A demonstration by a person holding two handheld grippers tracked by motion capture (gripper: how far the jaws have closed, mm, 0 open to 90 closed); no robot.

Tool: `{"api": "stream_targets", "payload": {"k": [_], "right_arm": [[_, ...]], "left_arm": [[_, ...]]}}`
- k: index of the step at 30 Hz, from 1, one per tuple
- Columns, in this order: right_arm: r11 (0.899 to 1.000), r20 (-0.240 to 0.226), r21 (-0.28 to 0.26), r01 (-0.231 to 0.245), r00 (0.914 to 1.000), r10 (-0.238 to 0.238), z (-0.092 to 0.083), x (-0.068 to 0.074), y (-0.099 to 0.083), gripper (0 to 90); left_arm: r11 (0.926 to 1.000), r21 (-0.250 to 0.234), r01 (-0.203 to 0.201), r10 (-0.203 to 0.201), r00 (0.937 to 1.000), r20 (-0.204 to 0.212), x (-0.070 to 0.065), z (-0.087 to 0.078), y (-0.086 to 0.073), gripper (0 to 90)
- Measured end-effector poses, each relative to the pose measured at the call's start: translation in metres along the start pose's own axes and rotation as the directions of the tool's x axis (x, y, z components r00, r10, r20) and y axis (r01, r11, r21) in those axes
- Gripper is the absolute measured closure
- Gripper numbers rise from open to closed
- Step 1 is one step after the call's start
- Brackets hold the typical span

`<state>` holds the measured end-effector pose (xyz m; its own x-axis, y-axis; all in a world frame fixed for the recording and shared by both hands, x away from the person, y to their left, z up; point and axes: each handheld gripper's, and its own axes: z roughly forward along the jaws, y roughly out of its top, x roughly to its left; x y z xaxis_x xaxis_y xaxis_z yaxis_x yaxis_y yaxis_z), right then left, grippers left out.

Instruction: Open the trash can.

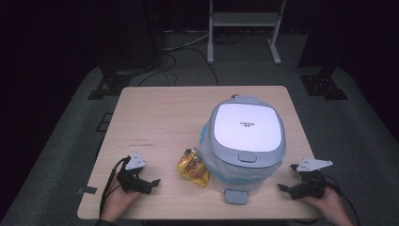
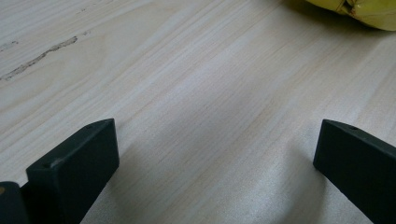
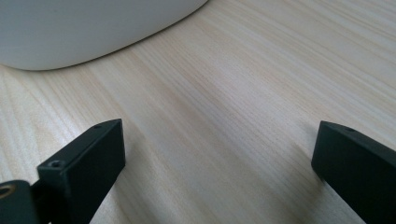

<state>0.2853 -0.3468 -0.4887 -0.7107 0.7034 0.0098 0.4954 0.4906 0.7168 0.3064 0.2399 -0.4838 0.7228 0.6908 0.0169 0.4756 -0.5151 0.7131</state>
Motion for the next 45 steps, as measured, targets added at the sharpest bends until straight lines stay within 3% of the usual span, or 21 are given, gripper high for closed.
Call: {"api": "stream_targets", "payload": {"k": [3,6,9,12,16,18,19,20,22,27,45], "right_arm": [[1.000,0.018,-0.001,-0.016,0.9997,0.016,0.001,0.002,0.001,2.7],[0.999,0.024,-0.028,-0.023,0.9994,0.024,-0.003,0.001,-0.001,16.4],[0.999,0.019,-0.031,-0.022,0.9996,0.022,-0.004,0.002,-0.001,19.9],[0.999,-0.021,-0.028,-0.034,0.9992,0.034,-0.007,0.004,0.002,36.6],[0.999,-0.039,-0.014,-0.051,0.9980,0.050,-0.009,0.002,0.003,47.3],[0.998,-0.059,-0.014,-0.064,0.9963,0.063,-0.012,0.001,0.005,58.7],[0.998,-0.059,-0.014,-0.064,0.9963,0.063,-0.012,0.001,0.005,58.7],[0.998,-0.067,-0.031,-0.063,0.9959,0.060,-0.016,0.002,0.006,66.9],[0.997,-0.066,-0.040,-0.064,0.9960,0.061,-0.018,0.002,0.007,69.9],[0.996,-0.069,-0.055,-0.067,0.9956,0.063,-0.026,0.002,0.011,88.5],[0.985,-0.129,-0.144,-0.097,0.9885,0.079,-0.054,0.007,0.027,90.0]], "left_arm": [[1.0000,0.000,0.000,0.000,1.0000,0.000,0.000,0.000,0.000,0.0],[1.0000,0.000,0.000,0.000,1.0000,0.000,0.000,0.000,0.000,0.0],[1.0000,0.001,0.000,0.000,1.0000,0.000,0.000,0.000,0.000,0.0],[1.0000,0.000,0.001,-0.001,1.0000,0.001,0.000,0.000,0.000,0.0],[1.0000,0.000,0.001,-0.001,1.0000,0.000,0.000,0.000,0.000,0.0],[1.0000,0.000,0.000,0.000,1.0000,0.001,0.000,0.000,0.000,0.0],[1.0000,0.000,0.000,0.000,1.0000,0.001,0.000,0.000,0.000,0.0],[1.0000,0.000,0.001,-0.001,1.0000,0.000,0.000,0.000,0.000,0.0],[1.0000,0.000,0.001,-0.001,1.0000,0.000,0.000,0.000,0.000,0.0],[1.0000,0.000,0.001,-0.001,1.0000,0.000,0.000,0.000,0.000,0.0],[1.0000,0.000,0.001,-0.001,1.0000,0.000,0.000,0.000,0.000,0.0]]}}
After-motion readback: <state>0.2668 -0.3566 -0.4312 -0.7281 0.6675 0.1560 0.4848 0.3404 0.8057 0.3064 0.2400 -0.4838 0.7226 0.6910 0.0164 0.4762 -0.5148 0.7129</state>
